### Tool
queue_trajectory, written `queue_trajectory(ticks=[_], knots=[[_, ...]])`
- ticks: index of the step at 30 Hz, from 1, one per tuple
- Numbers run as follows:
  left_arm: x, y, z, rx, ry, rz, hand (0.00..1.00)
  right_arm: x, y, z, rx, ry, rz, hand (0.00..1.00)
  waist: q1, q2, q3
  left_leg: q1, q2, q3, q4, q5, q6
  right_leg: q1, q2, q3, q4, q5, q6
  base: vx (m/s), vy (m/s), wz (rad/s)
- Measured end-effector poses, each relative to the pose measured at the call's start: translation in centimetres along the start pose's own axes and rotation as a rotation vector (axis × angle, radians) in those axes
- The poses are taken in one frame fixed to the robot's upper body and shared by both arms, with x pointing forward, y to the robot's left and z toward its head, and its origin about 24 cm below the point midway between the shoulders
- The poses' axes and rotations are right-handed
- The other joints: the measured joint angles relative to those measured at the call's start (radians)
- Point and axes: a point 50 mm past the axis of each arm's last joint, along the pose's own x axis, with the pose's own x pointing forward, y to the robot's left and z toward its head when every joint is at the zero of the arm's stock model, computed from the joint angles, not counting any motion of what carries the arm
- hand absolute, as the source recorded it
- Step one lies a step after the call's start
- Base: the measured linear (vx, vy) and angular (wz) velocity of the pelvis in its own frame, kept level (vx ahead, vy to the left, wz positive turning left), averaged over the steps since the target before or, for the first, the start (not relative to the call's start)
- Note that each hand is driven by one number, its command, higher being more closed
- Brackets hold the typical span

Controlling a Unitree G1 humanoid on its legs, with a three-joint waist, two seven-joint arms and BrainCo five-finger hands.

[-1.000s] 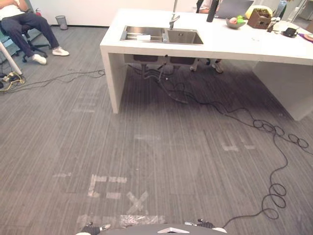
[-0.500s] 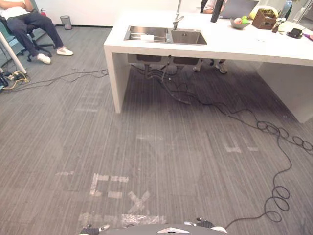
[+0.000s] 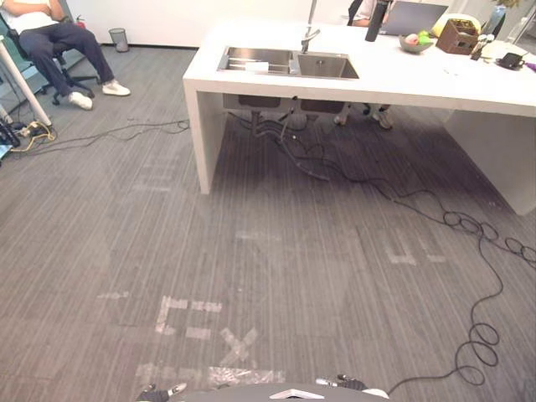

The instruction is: Walk over to the sink, pick up the cup, carry it to the dishwasher, place the cup inside the dishwasher, then close the dishwasher door

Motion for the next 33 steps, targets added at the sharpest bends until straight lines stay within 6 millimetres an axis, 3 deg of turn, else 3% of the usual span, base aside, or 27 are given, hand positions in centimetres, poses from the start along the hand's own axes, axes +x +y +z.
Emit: queue_trajectory(ticks=[2,3,4,5,7,9,12,14,17,18,19,20,21,22,23,24,26,28,29,30,31,32,33], knots=[[0.0,0.2,-0.1,-0.019,0.004,0.013,0.0,-0.1,0.1,-0.4,0.066,0.001,0.0,0.0,-0.005,0.006,0.01,0.012,-0.011,-0.006,0.0,-0.006,0.009,-0.068,-0.047,0.006,0.188,-0.063,0.039,0.04,0.063,0.17],[0.0,0.3,-0.2,-0.031,0.007,0.019,0.0,0.0,0.0,-0.2,0.106,-0.009,-0.001,0.0,-0.003,-0.008,0.024,0.029,-0.014,-0.005,0.0,-0.009,0.013,-0.132,-0.075,0.018,0.352,-0.076,0.019,0.06,0.069,0.06],[0.0,0.4,-0.3,-0.051,0.008,0.026,0.0,0.0,0.1,-0.2,0.145,-0.013,0.001,0.0,-0.005,0.007,0.034,0.044,-0.015,-0.005,0.001,-0.01,0.017,-0.171,-0.092,0.03,0.445,-0.074,0.004,0.08,0.028,0.06],[0.0,0.6,-0.4,-0.086,0.014,0.043,0.0,-0.1,0.2,-0.5,0.216,-0.011,-0.002,0.0,-0.009,-0.004,0.037,0.059,-0.013,-0.007,0.006,-0.015,0.023,-0.192,-0.099,0.057,0.49,-0.106,-0.006,0.12,-0.016,0.07],[-0.1,0.8,-0.8,-0.158,0.035,0.065,0.0,-0.1,0.3,-0.9,0.325,-0.009,-0.01,0.0,-0.013,-0.005,0.037,0.066,0.001,-0.012,0.01,-0.028,0.016,-0.211,-0.09,0.062,0.451,-0.145,-0.005,0.13,-0.052,0.04],[-0.1,0.6,-0.8,-0.232,0.056,0.077,0.0,-0.3,-0.1,-1.4,0.39,-0.02,-0.03,0.0,-0.018,0.012,0.05,0.029,0.042,-0.027,0.091,-0.084,-0.002,-0.26,-0.074,0.061,0.363,-0.142,-0.002,0.21,-0.1,0.06],[-0.1,0.1,-0.6,-0.271,0.05,0.079,0.0,-0.5,-0.4,-1.7,0.399,-0.04,-0.042,0.0,-0.017,0.033,0.064,0.013,0.093,-0.038,0.177,-0.163,-0.029,-0.317,-0.071,0.097,0.272,-0.067,0.013,0.19,-0.109,0.08],[-0.1,0.2,-0.4,-0.319,0.035,0.09,0.0,-0.8,-0.2,-2.6,0.4,-0.028,-0.039,0.0,-0.015,0.031,0.067,0.016,0.132,-0.056,0.279,-0.262,-0.069,-0.338,-0.081,0.166,0.213,-0.005,0.022,0.34,-0.298,0.19],[-0.2,0.3,0.7,-0.338,-0.029,0.107,0.0,-1.1,0.3,-4.0,0.411,0.013,-0.018,0.0,-0.004,0.022,0.064,0.041,0.163,-0.083,0.369,-0.378,-0.116,-0.338,-0.111,0.167,0.26,-0.006,0.007,0.47,-0.448,0.33],[-0.2,0.0,0.8,-0.358,-0.039,0.114,0.0,-1.1,0.0,-4.1,0.407,0.022,-0.011,0.0,-0.009,0.035,0.055,0.075,0.197,-0.084,0.36,-0.411,-0.127,-0.35,-0.093,0.163,0.339,0.013,0.026,0.53,-0.43,0.15],[-0.3,-0.5,0.6,-0.364,-0.032,0.112,0.0,-1.2,-0.6,-4.1,0.394,0.026,-0.012,0.0,-0.008,0.037,0.044,0.09,0.22,-0.089,0.361,-0.416,-0.132,-0.357,-0.074,0.151,0.379,-0.034,0.02,0.56,-0.39,0.03],[-0.4,-0.7,0.0,-0.364,-0.026,0.124,0.0,-1.3,-1.5,-4.4,0.361,0.048,-0.036,0.0,-0.007,0.083,0.012,0.051,0.247,-0.12,0.494,-0.404,-0.133,-0.368,-0.037,0.136,0.418,-0.097,-0.009,0.62,-0.374,0.0],[-0.4,-1.0,0.0,-0.377,-0.027,0.124,0.0,-1.2,-2.0,-3.9,0.354,0.05,-0.043,0.0,-0.011,0.093,0.007,-0.044,0.275,-0.132,0.671,-0.338,-0.118,-0.347,-0.012,0.116,0.422,-0.137,-0.027,0.64,-0.387,-0.01],[-0.4,-1.2,0.0,-0.388,-0.025,0.122,0.0,-1.2,-2.1,-3.6,0.349,0.049,-0.044,0.0,-0.013,0.097,0.003,-0.08,0.28,-0.149,0.76,-0.28,-0.134,-0.325,-0.001,0.106,0.413,-0.146,-0.034,0.76,-0.459,0.14],[-0.5,-1.4,-0.1,-0.405,-0.022,0.12,0.0,-1.2,-2.4,-3.5,0.337,0.051,-0.046,0.0,-0.011,0.11,0.008,-0.161,0.307,-0.166,0.952,-0.173,-0.154,-0.252,0.03,0.099,0.37,-0.174,-0.058,0.62,-0.319,0.07],[-0.5,-1.5,-0.2,-0.414,-0.02,0.119,0.0,-1.2,-2.6,-3.5,0.324,0.057,-0.046,0.0,0.002,0.121,0.02,-0.236,0.339,-0.144,1.16,-0.183,-0.14,-0.151,0.071,0.094,0.3,-0.182,-0.076,0.62,-0.294,0.04],[-0.5,-1.0,0.1,-0.421,-0.045,0.132,0.0,-1.0,-2.1,-3.5,0.33,0.086,-0.03,0.0,0.015,0.095,0.043,-0.327,0.314,-0.116,1.304,-0.223,-0.135,0.013,0.089,0.083,0.193,-0.178,-0.091,0.59,-0.219,-0.07],[-0.5,-0.7,0.6,-0.389,-0.083,0.14,0.0,-0.7,-1.8,-2.4,0.32,0.077,-0.012,0.0,0.037,0.075,0.057,-0.421,0.255,-0.038,1.245,-0.265,-0.13,0.12,0.089,0.102,0.111,-0.178,-0.093,0.54,-0.133,-0.38],[-0.6,-0.7,1.2,-0.38,-0.118,0.136,0.0,-0.5,-1.8,-1.7,0.324,0.063,-0.008,0.0,0.049,0.074,0.065,-0.477,0.227,0.032,1.125,-0.286,-0.112,0.161,0.083,0.124,0.083,-0.179,-0.093,0.55,-0.015,-0.64],[-0.6,-0.7,1.3,-0.374,-0.13,0.139,0.0,-0.3,-1.7,-0.5,0.327,0.037,0.005,0.0,0.052,0.074,0.067,-0.512,0.184,0.092,0.911,-0.265,-0.093,0.192,0.073,0.141,0.064,-0.18,-0.091,0.56,0.019,-0.63],[-0.6,-0.7,1.3,-0.356,-0.136,0.14,0.0,-0.3,-1.6,-0.2,0.328,0.028,0.011,0.0,0.052,0.077,0.068,-0.512,0.165,0.113,0.772,-0.218,-0.086,0.205,0.073,0.149,0.061,-0.185,-0.085,0.58,0.068,-0.64],[-0.8,-1.1,0.7,-0.322,-0.149,0.14,0.0,-0.4,-2.1,0.0,0.338,0.011,0.009,0.0,0.06,0.11,0.067,-0.483,0.148,0.101,0.467,-0.03,-0.059,0.232,0.099,0.18,0.063,-0.202,-0.078,0.58,0.11,-0.69],[-0.8,-0.7,0.8,-0.298,-0.169,0.149,0.0,-0.2,-1.5,0.5,0.34,-0.004,0.024,0.0,0.072,0.085,0.074,-0.443,0.117,0.118,0.43,0.054,0.019,0.265,0.077,0.223,0.054,-0.235,-0.08,0.63,0.141,-0.53]])
